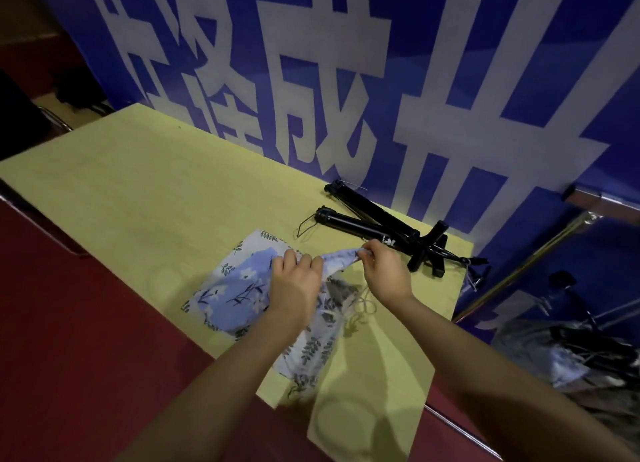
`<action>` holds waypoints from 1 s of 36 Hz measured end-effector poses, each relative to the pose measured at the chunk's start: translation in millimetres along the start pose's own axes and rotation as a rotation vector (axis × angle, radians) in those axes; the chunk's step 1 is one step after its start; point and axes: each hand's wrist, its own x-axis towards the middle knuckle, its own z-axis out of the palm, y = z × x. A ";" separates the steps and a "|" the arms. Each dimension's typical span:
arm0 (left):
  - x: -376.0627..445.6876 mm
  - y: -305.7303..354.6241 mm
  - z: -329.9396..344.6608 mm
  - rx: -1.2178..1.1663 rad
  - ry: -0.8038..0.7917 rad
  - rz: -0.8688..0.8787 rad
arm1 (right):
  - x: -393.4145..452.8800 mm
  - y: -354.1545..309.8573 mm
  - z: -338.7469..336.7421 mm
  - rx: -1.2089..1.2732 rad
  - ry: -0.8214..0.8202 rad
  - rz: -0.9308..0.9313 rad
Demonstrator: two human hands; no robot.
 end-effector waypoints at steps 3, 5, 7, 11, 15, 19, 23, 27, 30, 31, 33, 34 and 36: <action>6.8 -2.2 -3.4 -0.020 -0.044 -0.021 | 11.1 0.8 -4.5 0.195 -0.113 -0.009; 13.4 -4.8 -3.9 -0.020 -0.001 -0.071 | 18.5 1.5 -7.1 0.318 -0.254 0.020; 19.9 -7.0 -6.9 -0.059 0.044 -0.117 | 23.1 3.9 -7.0 0.393 -0.400 0.063; 34.2 -5.3 0.9 -0.165 -0.041 -0.127 | 35.9 13.9 6.9 0.370 -0.402 0.168; 46.7 -2.4 4.2 -0.241 -0.058 -0.242 | 55.0 29.0 32.2 0.139 -0.329 0.212; 62.9 -1.3 6.9 -0.327 -0.097 -0.383 | 63.3 37.9 51.0 -0.032 -0.375 0.174; 78.5 -2.0 11.4 -0.402 -0.083 -0.401 | 67.6 45.2 69.8 -0.144 -0.408 0.142; 82.4 -2.1 13.2 -0.435 -0.098 -0.390 | 69.8 47.0 84.4 -0.220 -0.392 0.111; 79.5 -3.6 13.9 -0.471 -0.027 -0.343 | 69.5 46.7 89.7 -0.236 -0.388 0.128; 78.0 -4.4 13.2 -0.465 -0.013 -0.308 | 69.2 46.6 90.5 -0.245 -0.385 0.126; 76.4 -6.4 12.6 -0.399 -0.050 -0.228 | 68.7 46.6 90.5 -0.263 -0.386 0.125; 76.5 -7.6 13.3 -0.353 -0.089 -0.193 | 68.5 46.5 89.5 -0.267 -0.391 0.132; 77.9 -11.3 16.3 -0.275 -0.167 -0.126 | 67.9 45.4 87.1 -0.266 -0.392 0.158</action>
